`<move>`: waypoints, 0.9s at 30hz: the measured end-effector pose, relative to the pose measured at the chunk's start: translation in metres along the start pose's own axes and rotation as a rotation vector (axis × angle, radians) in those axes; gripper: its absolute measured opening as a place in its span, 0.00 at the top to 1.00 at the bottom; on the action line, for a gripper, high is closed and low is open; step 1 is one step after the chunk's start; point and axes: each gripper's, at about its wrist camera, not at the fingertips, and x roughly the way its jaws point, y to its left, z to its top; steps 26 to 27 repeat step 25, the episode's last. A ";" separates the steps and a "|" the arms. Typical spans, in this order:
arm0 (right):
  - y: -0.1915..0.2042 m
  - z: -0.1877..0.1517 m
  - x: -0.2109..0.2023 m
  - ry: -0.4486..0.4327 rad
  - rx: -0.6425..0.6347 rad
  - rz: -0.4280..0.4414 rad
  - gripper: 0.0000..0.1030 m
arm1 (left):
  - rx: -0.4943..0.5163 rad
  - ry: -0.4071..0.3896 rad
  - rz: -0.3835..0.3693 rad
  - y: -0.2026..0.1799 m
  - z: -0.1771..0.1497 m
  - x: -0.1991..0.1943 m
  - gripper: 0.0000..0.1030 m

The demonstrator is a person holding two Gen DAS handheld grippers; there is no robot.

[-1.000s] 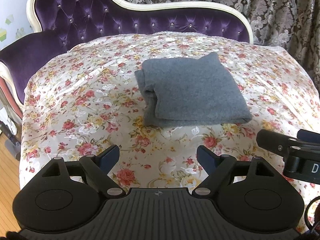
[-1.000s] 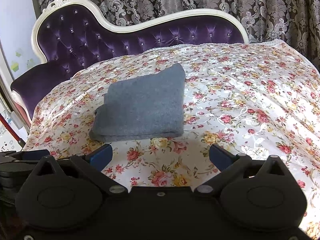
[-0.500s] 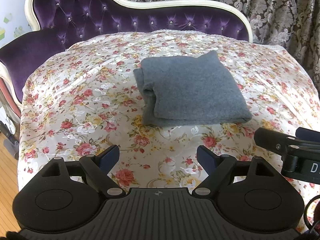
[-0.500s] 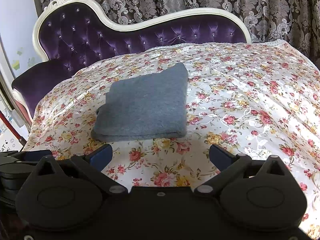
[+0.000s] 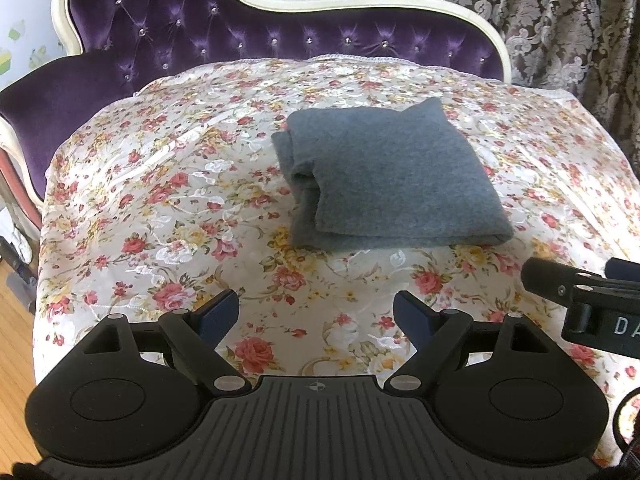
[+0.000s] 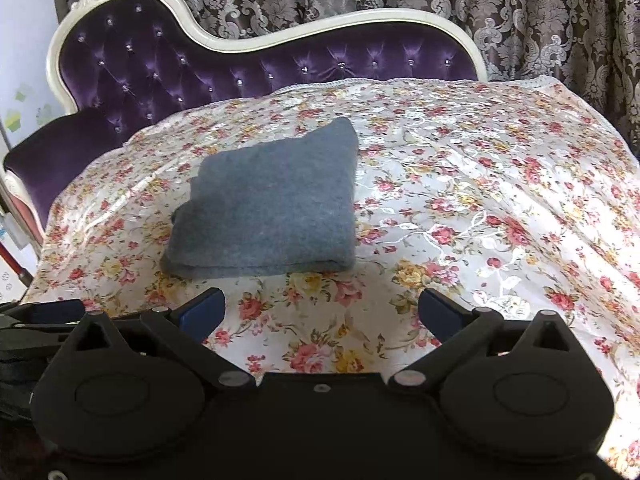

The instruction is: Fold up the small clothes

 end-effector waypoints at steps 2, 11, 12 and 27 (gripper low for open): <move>0.001 0.000 0.000 0.004 -0.007 -0.019 0.01 | -0.001 -0.002 0.004 0.001 0.000 0.001 0.18; 0.003 0.000 0.002 0.009 -0.018 -0.040 0.01 | -0.008 -0.003 0.014 0.004 0.000 0.002 0.18; 0.003 0.000 0.002 0.010 -0.018 -0.042 0.01 | -0.007 -0.003 0.015 0.004 0.000 0.001 0.18; 0.000 -0.001 0.004 0.020 -0.004 -0.042 0.01 | 0.007 -0.005 0.011 0.003 0.000 0.004 0.18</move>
